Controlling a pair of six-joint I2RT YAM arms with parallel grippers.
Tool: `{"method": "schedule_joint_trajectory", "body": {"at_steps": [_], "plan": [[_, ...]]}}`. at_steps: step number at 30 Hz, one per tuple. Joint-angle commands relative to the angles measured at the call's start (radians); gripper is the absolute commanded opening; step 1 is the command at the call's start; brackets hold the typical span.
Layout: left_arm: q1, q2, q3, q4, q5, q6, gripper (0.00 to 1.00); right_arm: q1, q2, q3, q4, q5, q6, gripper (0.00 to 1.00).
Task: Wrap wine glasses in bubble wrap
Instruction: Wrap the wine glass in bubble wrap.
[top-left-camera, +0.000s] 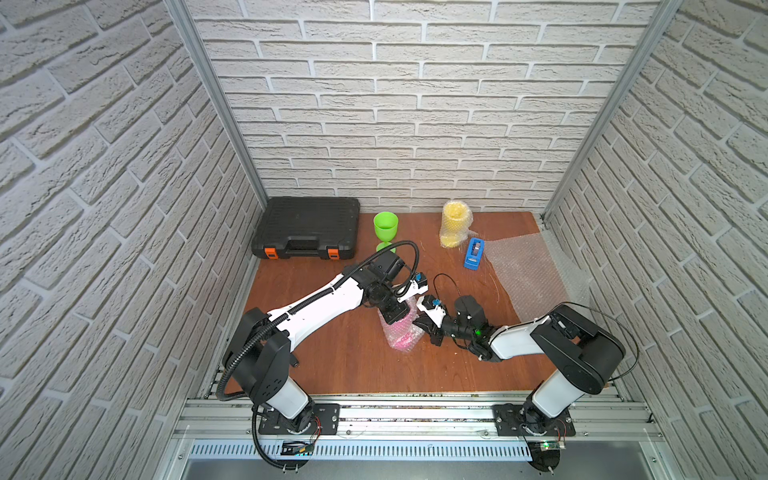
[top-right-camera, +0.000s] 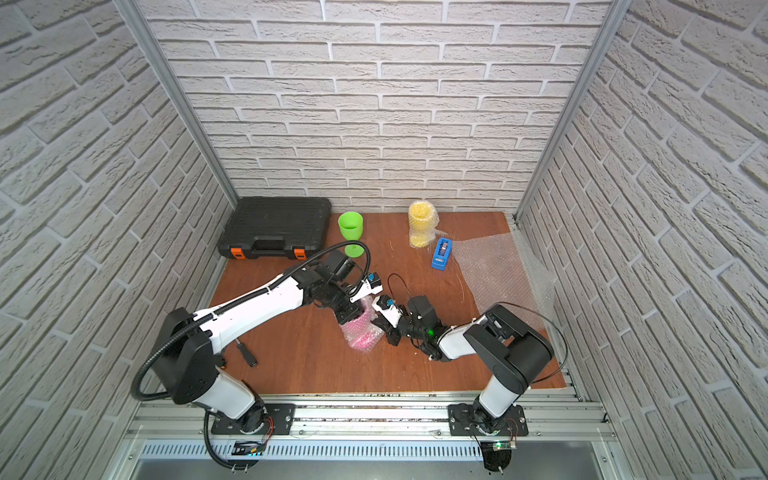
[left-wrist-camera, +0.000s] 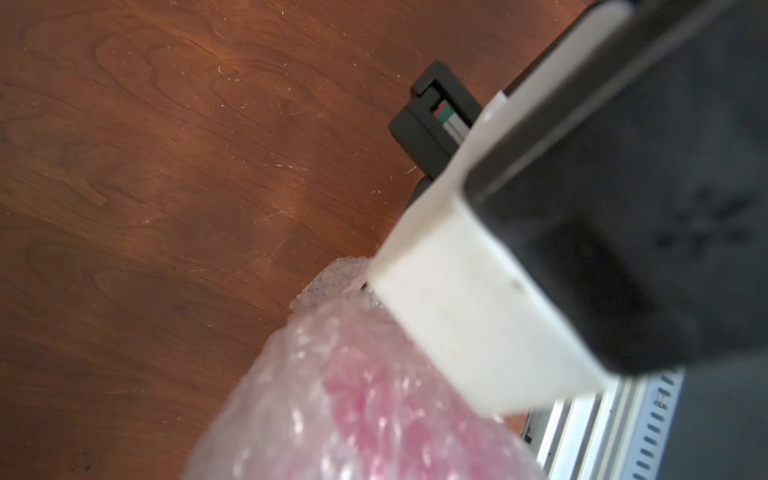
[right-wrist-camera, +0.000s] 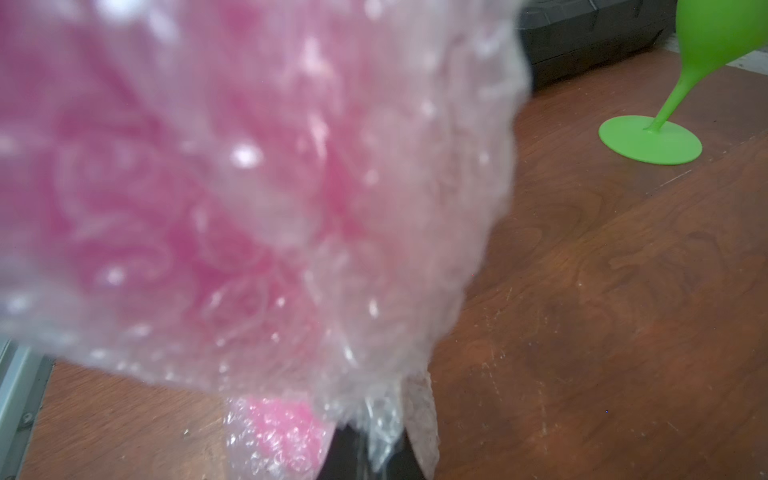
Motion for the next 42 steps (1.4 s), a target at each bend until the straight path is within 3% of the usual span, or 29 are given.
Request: {"method": "schedule_joint_trajectory", "body": {"at_steps": [1, 5, 12, 20, 26, 31, 34, 42], "plan": [[-0.021, 0.09, -0.039, -0.144, -0.099, -0.023, 0.22, -0.004, -0.037, -0.019, 0.009, 0.044, 0.001, 0.03], [-0.021, 0.026, 0.058, -0.195, -0.115, -0.026, 0.39, -0.004, -0.044, -0.024, 0.002, 0.045, -0.002, 0.03], [-0.022, -0.03, 0.209, -0.294, -0.14, -0.019, 0.4, -0.004, -0.065, -0.027, -0.023, 0.047, -0.01, 0.03], [-0.017, -0.08, 0.274, -0.352, -0.183, -0.057, 0.43, -0.004, -0.07, -0.03, -0.032, 0.048, -0.014, 0.03], [-0.013, -0.158, 0.238, -0.306, -0.243, -0.231, 0.37, -0.005, -0.065, -0.026, -0.033, 0.043, -0.01, 0.03], [0.007, -0.188, 0.165, -0.314, -0.291, -0.536, 0.4, -0.004, -0.07, -0.01, -0.062, 0.04, -0.01, 0.03], [0.041, -0.169, 0.136, -0.333, -0.243, -0.69, 0.41, -0.004, -0.069, 0.001, -0.08, 0.037, -0.013, 0.03], [0.054, -0.195, 0.009, -0.152, -0.205, -0.84, 0.43, -0.004, -0.066, 0.015, -0.105, 0.035, -0.018, 0.03]]}}
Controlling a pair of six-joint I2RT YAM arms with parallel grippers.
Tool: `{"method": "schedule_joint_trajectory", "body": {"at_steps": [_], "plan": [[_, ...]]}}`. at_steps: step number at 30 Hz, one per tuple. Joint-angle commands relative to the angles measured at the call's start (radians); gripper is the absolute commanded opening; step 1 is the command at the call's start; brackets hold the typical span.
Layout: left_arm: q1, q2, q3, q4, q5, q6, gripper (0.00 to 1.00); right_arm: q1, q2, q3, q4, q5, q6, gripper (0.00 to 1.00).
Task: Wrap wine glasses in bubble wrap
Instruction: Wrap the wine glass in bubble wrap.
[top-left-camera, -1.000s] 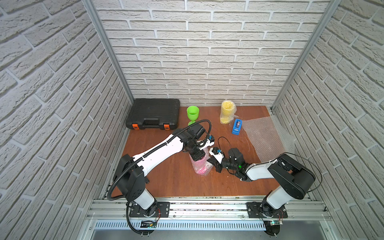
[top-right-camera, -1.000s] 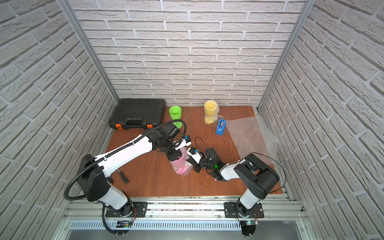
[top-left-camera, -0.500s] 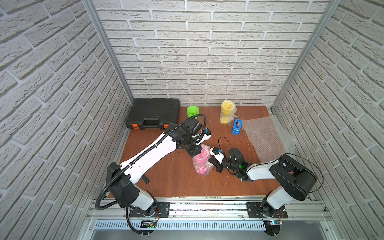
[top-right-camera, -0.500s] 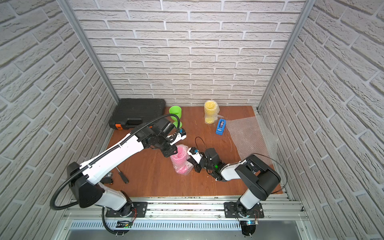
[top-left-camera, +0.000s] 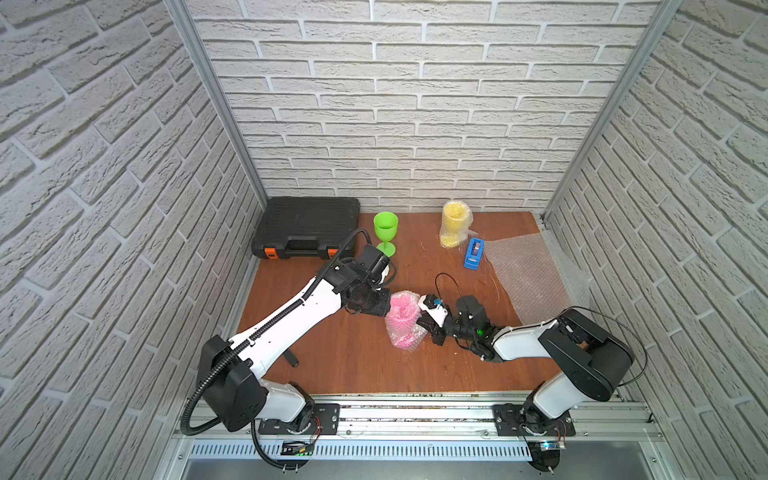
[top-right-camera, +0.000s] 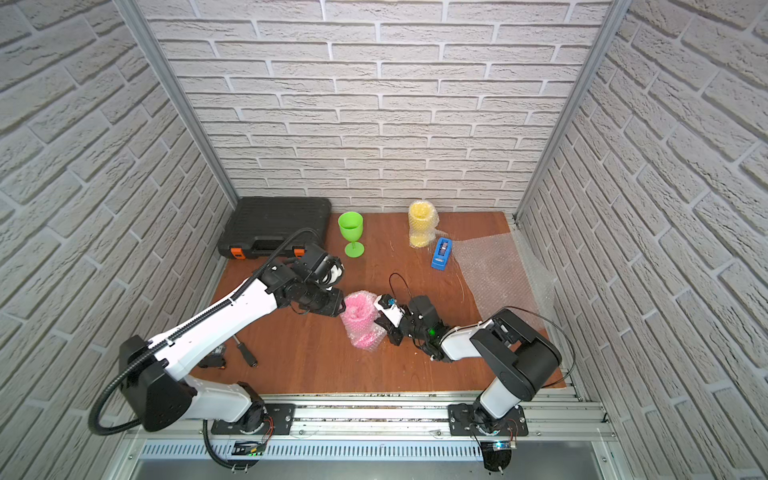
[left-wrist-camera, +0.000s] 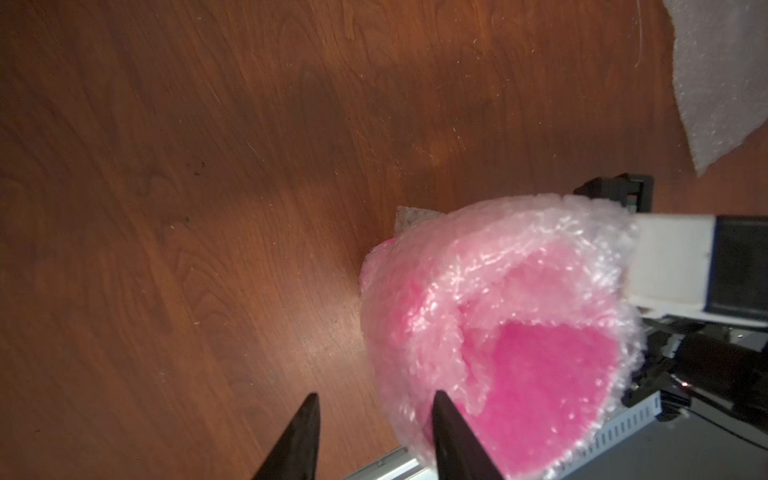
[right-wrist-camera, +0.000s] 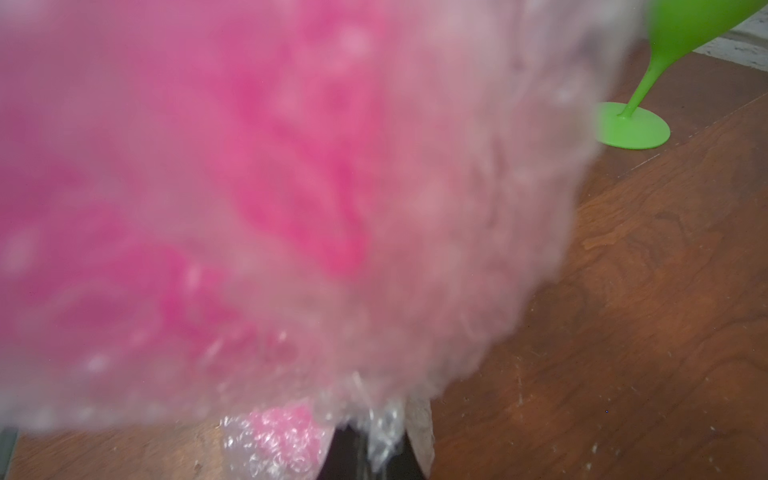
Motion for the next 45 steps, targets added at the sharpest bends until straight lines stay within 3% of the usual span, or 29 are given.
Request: {"method": "schedule_joint_trajectory", "body": {"at_steps": [1, 4, 10, 13, 17, 20, 23, 26, 28, 31, 37, 45], "plan": [[0.011, 0.021, -0.019, 0.054, 0.014, -0.086, 0.42, -0.003, -0.019, 0.014, -0.029, 0.0, -0.013, 0.03], [0.011, 0.06, -0.012, 0.071, 0.036, -0.082, 0.35, -0.003, -0.018, 0.017, -0.036, 0.001, -0.014, 0.03], [0.001, 0.099, 0.023, 0.024, 0.005, -0.055, 0.13, -0.003, -0.061, 0.017, -0.083, 0.037, -0.01, 0.03], [0.0, 0.09, 0.046, -0.012, -0.039, -0.043, 0.07, -0.005, -0.141, 0.015, -0.176, 0.085, -0.003, 0.12], [0.0, 0.076, 0.072, -0.056, -0.099, -0.028, 0.04, -0.013, -0.282, 0.027, -0.367, 0.156, 0.022, 0.34], [-0.003, 0.068, 0.082, -0.078, -0.136, -0.029, 0.04, -0.019, -0.367, 0.069, -0.548, 0.189, 0.063, 0.41], [-0.01, 0.068, 0.094, -0.092, -0.162, -0.026, 0.04, -0.019, -0.419, 0.147, -0.724, 0.188, 0.145, 0.39], [-0.033, 0.086, 0.112, -0.101, -0.191, -0.016, 0.04, -0.016, -0.424, 0.266, -0.871, 0.186, 0.314, 0.31], [-0.05, 0.103, 0.124, -0.106, -0.21, -0.013, 0.04, -0.017, -0.363, 0.394, -1.021, 0.195, 0.454, 0.28], [-0.067, 0.122, 0.125, -0.103, -0.232, -0.012, 0.05, -0.004, -0.233, 0.581, -1.212, 0.135, 0.544, 0.21], [-0.081, 0.139, 0.128, -0.086, -0.251, -0.028, 0.05, 0.034, -0.151, 0.763, -1.334, 0.146, 0.686, 0.29], [-0.096, 0.146, 0.115, -0.055, -0.248, -0.039, 0.06, 0.076, -0.113, 0.913, -1.45, 0.177, 0.736, 0.35]]}}
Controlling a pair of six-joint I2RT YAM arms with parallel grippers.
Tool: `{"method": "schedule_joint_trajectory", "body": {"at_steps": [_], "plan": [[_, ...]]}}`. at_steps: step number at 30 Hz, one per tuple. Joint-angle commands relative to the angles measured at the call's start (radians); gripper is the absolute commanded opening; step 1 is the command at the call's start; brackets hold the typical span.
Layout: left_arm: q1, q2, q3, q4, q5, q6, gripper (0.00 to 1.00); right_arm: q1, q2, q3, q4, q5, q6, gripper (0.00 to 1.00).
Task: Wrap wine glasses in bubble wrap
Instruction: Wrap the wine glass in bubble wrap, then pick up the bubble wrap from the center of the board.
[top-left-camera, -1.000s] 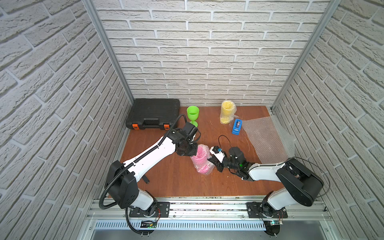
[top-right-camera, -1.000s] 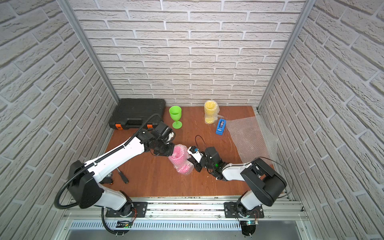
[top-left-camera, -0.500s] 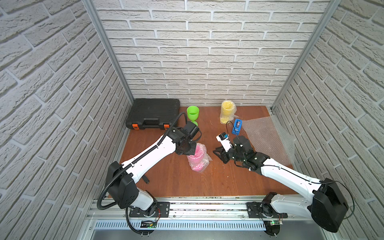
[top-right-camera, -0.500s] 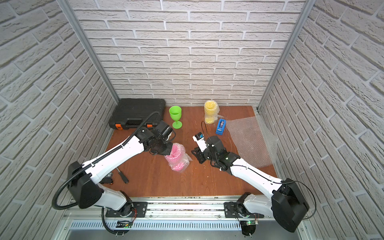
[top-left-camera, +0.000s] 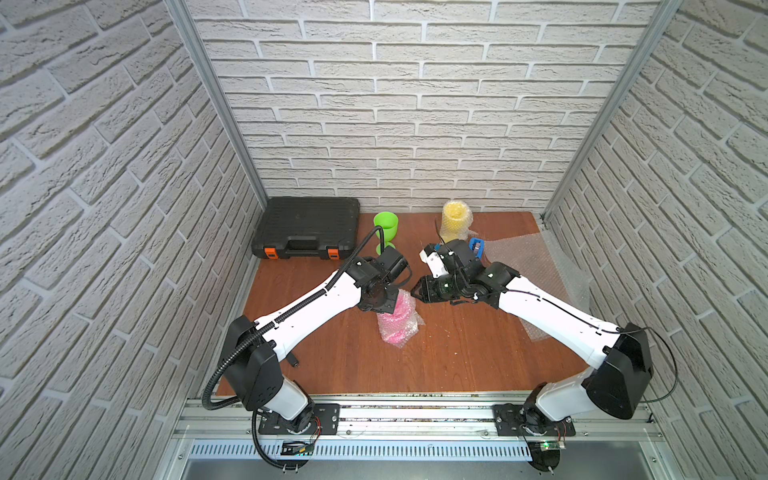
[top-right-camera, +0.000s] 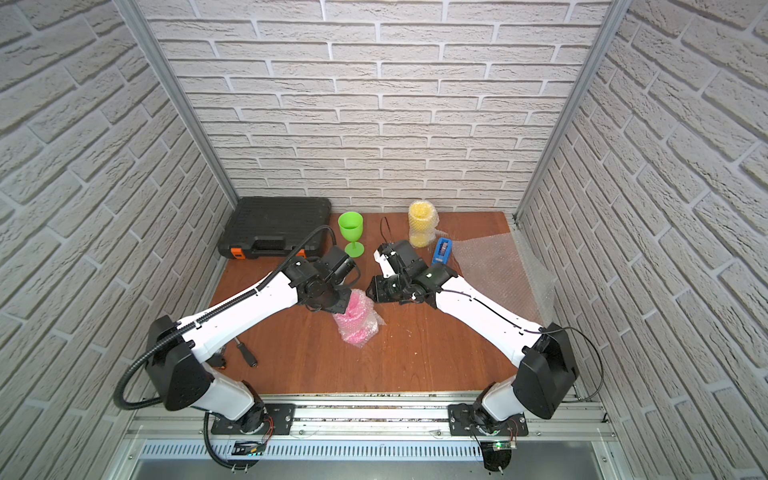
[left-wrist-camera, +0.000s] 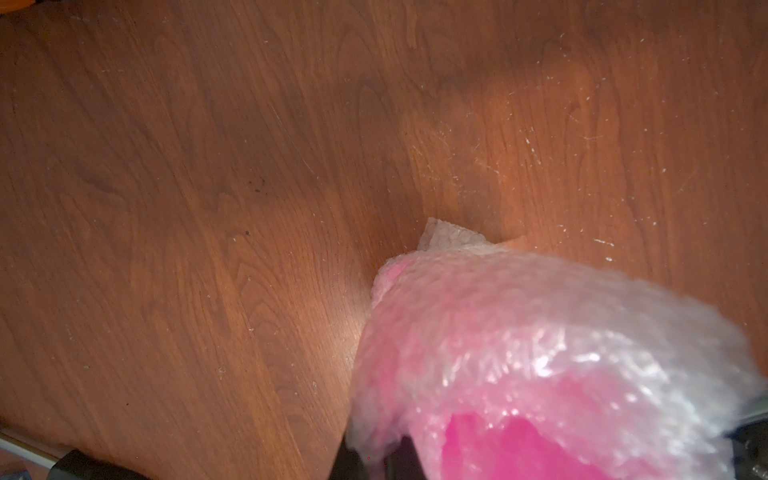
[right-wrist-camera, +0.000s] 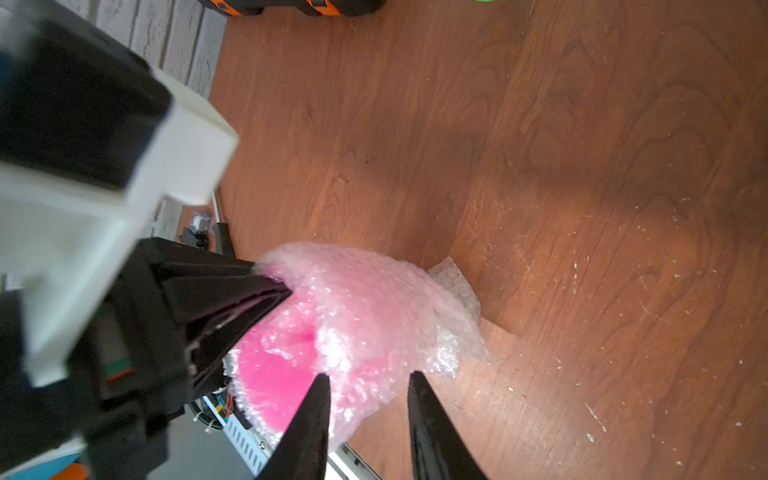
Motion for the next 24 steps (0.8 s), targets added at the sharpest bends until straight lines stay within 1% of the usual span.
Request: {"method": "schedule_joint_trajectory", "body": {"at_steps": [1, 8, 10, 16, 18, 19, 20, 23, 24], "plan": [[-0.008, 0.005, 0.003, 0.026, -0.013, -0.014, 0.06, 0.025, 0.015, 0.048, -0.07, 0.02, 0.045, 0.35], [-0.013, 0.0, -0.016, 0.064, 0.003, -0.022, 0.06, 0.052, 0.141, 0.111, -0.102, 0.044, 0.038, 0.39], [-0.013, 0.002, -0.02, 0.069, 0.005, -0.022, 0.06, 0.055, 0.179, 0.121, -0.109, 0.053, 0.035, 0.37], [-0.015, 0.0, -0.027, 0.09, 0.0, -0.038, 0.06, 0.068, 0.211, 0.127, -0.125, 0.143, 0.022, 0.12], [-0.017, -0.003, -0.019, 0.096, 0.003, -0.038, 0.08, 0.068, 0.209, 0.133, -0.136, 0.175, 0.016, 0.04], [-0.017, -0.005, -0.014, 0.098, -0.002, -0.04, 0.11, 0.068, 0.207, 0.138, -0.145, 0.191, 0.013, 0.03], [-0.017, -0.011, -0.009, 0.097, -0.012, -0.04, 0.18, 0.068, 0.206, 0.148, -0.158, 0.209, 0.005, 0.03], [-0.015, -0.043, 0.007, 0.094, -0.063, -0.033, 0.45, 0.064, 0.212, 0.201, -0.209, 0.272, -0.028, 0.03], [-0.01, -0.057, 0.016, 0.088, -0.084, -0.03, 0.52, 0.059, 0.219, 0.228, -0.233, 0.296, -0.04, 0.03]]}}
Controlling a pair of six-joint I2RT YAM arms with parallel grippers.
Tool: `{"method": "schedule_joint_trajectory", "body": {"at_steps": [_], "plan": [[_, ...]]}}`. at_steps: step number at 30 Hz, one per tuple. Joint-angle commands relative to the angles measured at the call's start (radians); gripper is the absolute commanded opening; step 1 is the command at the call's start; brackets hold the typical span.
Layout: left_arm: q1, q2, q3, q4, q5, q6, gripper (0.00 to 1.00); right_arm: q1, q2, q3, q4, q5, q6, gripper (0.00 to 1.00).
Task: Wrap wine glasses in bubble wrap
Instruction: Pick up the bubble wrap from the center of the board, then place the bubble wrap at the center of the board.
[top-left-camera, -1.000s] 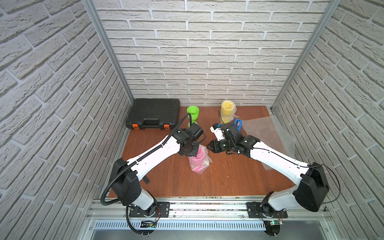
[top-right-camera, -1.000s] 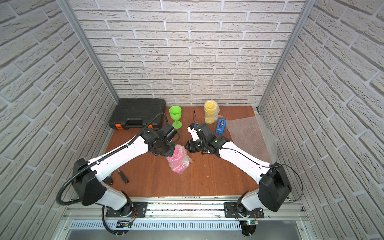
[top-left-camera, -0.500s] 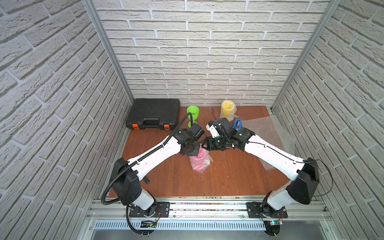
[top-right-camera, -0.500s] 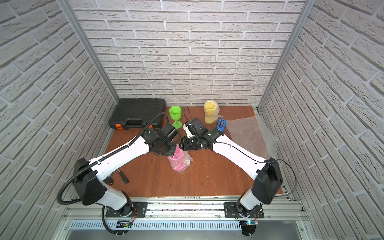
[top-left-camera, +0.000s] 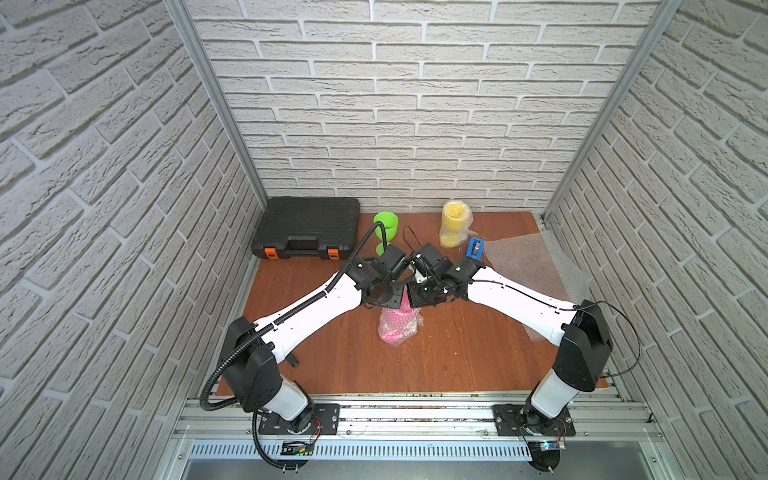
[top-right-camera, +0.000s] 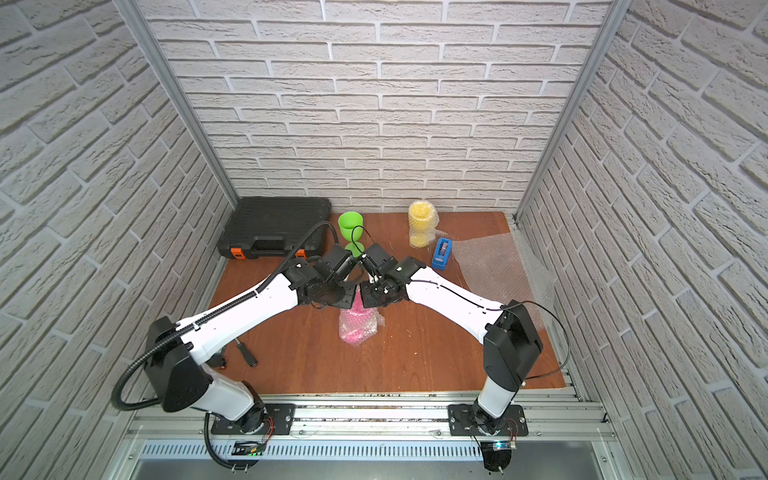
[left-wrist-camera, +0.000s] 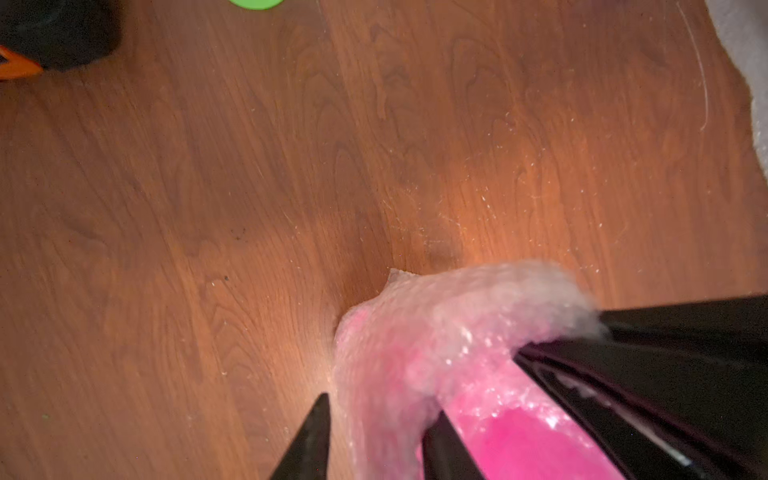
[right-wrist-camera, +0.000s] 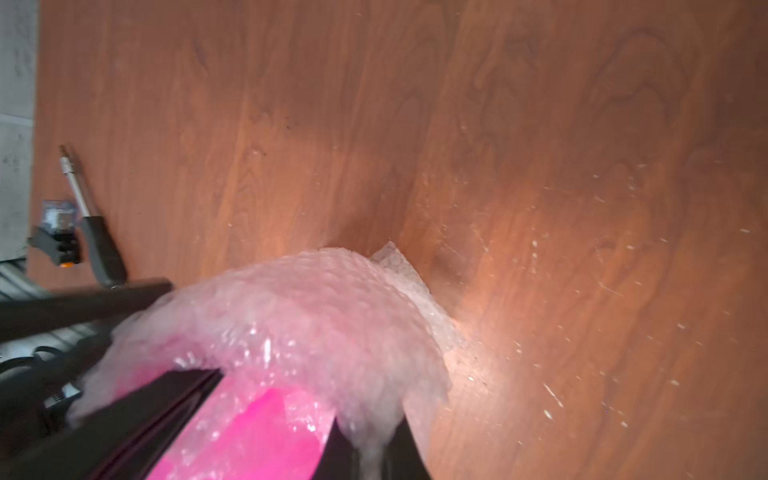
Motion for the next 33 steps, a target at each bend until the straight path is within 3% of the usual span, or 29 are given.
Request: {"method": "schedule_joint_trajectory", "body": {"at_steps": [1, 3, 8, 18, 25, 33], "plan": [[0.008, -0.057, 0.028, -0.029, -0.07, 0.006, 0.58, -0.013, 0.009, 0.094, -0.059, 0.1, -0.036, 0.03], [0.026, -0.088, 0.041, -0.036, -0.099, 0.017, 0.67, -0.032, 0.031, 0.14, -0.088, 0.118, -0.058, 0.03], [0.096, -0.174, 0.026, -0.019, -0.145, 0.047, 0.78, -0.092, 0.09, 0.254, -0.093, 0.128, -0.106, 0.03], [0.261, -0.306, -0.062, 0.025, -0.079, 0.108, 0.79, -0.246, 0.319, 0.596, -0.135, 0.161, -0.201, 0.03], [0.292, -0.326, -0.153, 0.049, -0.05, 0.101, 0.76, -0.322, 0.535, 0.926, -0.215, 0.167, -0.245, 0.03], [0.294, -0.331, -0.261, 0.113, -0.011, 0.041, 0.74, -0.382, 0.659, 1.055, -0.158, 0.157, -0.252, 0.03]]}}
